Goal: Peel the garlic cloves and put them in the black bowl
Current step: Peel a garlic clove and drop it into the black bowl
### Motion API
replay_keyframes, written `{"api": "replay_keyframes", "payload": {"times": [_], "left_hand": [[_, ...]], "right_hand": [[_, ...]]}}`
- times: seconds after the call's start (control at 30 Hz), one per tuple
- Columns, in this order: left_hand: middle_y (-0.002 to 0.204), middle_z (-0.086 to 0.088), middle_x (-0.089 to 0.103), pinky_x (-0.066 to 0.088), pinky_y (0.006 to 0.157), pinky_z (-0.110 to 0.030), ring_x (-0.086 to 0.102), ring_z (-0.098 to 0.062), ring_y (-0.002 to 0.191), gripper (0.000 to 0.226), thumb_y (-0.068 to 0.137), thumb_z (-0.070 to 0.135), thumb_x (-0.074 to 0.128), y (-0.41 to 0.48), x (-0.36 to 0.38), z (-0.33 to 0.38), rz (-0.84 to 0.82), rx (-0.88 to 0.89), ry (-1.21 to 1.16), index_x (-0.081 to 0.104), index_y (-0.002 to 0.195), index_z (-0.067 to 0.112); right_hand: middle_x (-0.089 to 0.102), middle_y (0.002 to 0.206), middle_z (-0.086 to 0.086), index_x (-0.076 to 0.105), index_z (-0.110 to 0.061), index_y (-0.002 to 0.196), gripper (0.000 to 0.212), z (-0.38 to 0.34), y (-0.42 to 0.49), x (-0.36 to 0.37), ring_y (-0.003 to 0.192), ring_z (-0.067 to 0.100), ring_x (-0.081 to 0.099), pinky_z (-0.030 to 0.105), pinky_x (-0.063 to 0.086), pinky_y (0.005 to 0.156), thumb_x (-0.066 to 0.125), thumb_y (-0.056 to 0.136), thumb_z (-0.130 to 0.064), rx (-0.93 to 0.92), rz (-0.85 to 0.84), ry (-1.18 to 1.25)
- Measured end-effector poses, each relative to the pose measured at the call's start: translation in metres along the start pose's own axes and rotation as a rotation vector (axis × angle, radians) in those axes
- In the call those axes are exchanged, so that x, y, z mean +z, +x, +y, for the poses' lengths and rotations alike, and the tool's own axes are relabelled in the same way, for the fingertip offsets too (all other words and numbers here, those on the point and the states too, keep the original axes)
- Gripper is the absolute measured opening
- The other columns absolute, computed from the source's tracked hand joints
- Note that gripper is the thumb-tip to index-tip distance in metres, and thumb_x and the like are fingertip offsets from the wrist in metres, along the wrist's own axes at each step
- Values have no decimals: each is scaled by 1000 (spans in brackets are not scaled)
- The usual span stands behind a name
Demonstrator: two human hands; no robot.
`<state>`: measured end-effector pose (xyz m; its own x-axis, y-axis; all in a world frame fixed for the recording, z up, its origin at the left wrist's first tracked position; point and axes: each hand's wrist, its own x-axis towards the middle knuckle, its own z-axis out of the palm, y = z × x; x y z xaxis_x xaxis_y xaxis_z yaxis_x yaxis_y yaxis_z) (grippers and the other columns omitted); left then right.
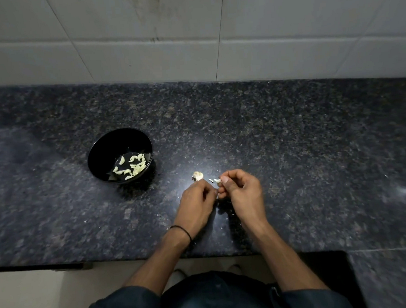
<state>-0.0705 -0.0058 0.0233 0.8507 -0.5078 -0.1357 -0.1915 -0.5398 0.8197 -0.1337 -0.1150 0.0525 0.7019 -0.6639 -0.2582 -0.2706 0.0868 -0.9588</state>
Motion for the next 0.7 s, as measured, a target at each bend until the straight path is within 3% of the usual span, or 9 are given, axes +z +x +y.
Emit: {"api": "replay_keyframes", "payload": {"times": [0.07,0.13,0.27,0.37,0.5,0.63,0.7], "left_hand": [[87,5,64,45,65,-22,56,-7,66,14,88,7,63,-2,1,0,35,14,-94,63,91,21],[89,5,67,49,67,-22,60,-12,69,14,89,8,64,-3,-1,3,58,3,-169,65,94,21],[82,6,72,52,72,-28,68,-14,77,7,93,20,66,-5,-6,5,81,9,-226,70,88,20],[75,7,70,50,68,-23,66,-11,71,8,91,17,70,-7,-8,5,136,25,-217,72,83,19],[77,9,69,47,67,-16,64,-7,72,9,89,15,72,-8,-8,8,176,76,-181,73,80,18],[80,3,75,53,72,-26,69,-13,76,6,88,10,74,-5,-9,9,129,-27,-395,76,83,13],[79,-1,75,50,69,-21,67,-8,71,5,88,4,72,-7,-9,14,117,-97,-585,76,85,4]], "right_hand": [[72,73,10,69,-10,89,12,1,-1,0,59,14,65,26,56,51,62,98,-8,-2,-6,-30],[72,73,11,68,-8,88,12,3,-2,1,58,14,65,26,55,50,61,98,-6,3,-13,-48],[73,73,5,69,-11,87,13,5,-3,2,58,11,67,24,54,51,62,98,-11,-11,-17,-152],[71,77,-3,67,-17,86,11,5,-4,0,69,11,68,23,54,63,64,97,-19,-93,7,-336],[65,79,-9,61,-20,85,13,0,-7,0,74,2,59,13,39,61,62,98,-21,-178,14,-530],[69,72,-3,65,-15,83,14,-2,-4,4,62,11,64,23,49,57,64,96,-20,-60,54,-368],[69,67,2,66,-12,81,17,-1,-2,7,52,13,60,29,49,51,62,96,-16,53,44,-184]]}}
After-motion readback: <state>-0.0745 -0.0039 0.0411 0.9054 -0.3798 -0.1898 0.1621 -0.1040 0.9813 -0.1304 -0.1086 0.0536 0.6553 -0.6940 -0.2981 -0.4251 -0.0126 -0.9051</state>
